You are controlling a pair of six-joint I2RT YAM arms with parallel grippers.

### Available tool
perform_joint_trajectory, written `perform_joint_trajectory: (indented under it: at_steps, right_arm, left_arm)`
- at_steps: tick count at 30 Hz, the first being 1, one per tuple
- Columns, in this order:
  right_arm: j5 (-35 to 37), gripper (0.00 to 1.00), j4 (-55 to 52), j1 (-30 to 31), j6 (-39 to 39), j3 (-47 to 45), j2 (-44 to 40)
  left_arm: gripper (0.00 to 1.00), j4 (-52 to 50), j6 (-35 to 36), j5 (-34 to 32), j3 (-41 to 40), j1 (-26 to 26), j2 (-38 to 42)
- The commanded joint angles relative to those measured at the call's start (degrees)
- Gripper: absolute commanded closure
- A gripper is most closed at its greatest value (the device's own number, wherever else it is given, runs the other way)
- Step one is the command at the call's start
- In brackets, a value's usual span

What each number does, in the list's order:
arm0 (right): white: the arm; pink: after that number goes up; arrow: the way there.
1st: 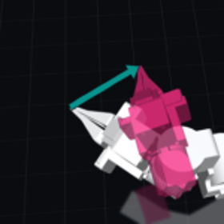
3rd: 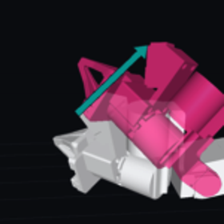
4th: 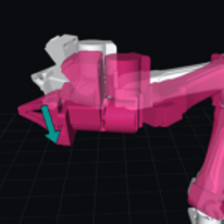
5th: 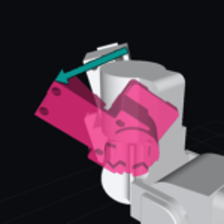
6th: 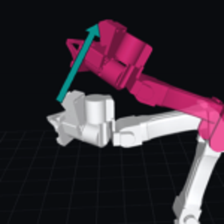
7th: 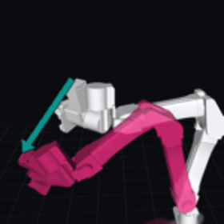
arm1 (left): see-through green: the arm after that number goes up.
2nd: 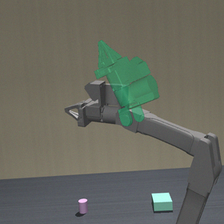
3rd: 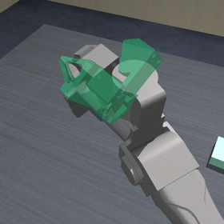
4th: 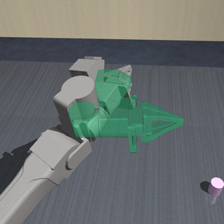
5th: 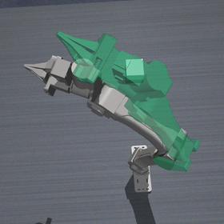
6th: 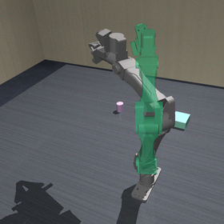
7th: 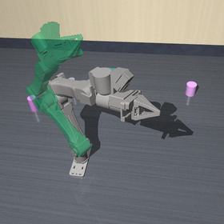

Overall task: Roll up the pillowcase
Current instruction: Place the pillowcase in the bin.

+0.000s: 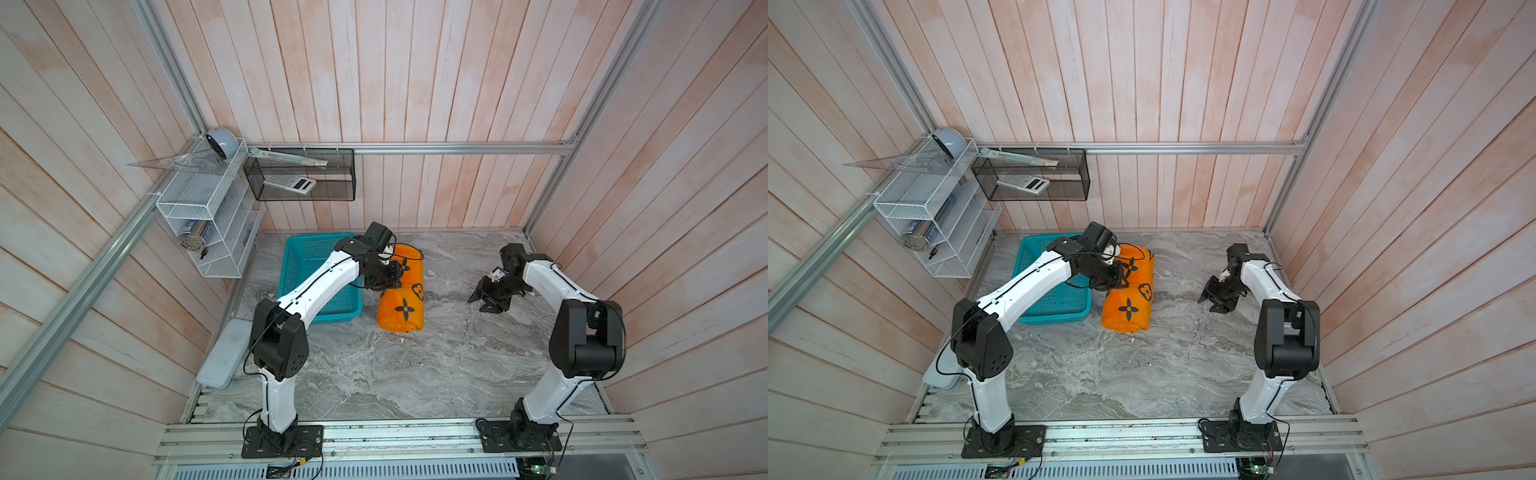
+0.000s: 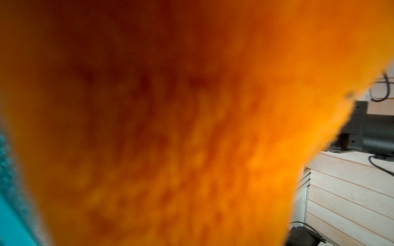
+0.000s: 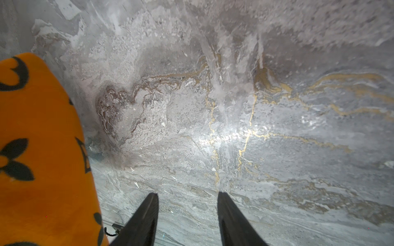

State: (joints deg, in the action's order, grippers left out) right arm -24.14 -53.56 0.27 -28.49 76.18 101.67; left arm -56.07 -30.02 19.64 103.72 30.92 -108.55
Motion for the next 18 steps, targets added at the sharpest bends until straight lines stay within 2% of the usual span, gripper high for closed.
perform_joint_trajectory:
  at_steps: [1, 8, 12, 18]
  right_arm:
    - [-0.81, 0.50, -0.52, -0.27, 0.06, 1.83, 1.26]
    - [-1.31, 0.50, -0.60, -0.21, 0.01, 2.99, 1.93]
    - [-1.97, 0.50, -0.45, -0.27, 0.14, 2.64, 2.30]
    - [-3.04, 0.50, -0.53, -0.13, 0.10, 3.25, 3.01]
  left_arm:
    - [1.00, 1.47, 2.46, -0.92, 1.16, -3.50, 6.74]
    - [1.00, -0.80, 4.19, -2.24, 2.54, -10.53, 11.37]
    - [1.00, -5.60, 7.66, -7.20, 4.53, -15.47, 12.68]
    - [1.00, -6.42, 13.73, -12.09, 1.83, -21.83, 14.27]
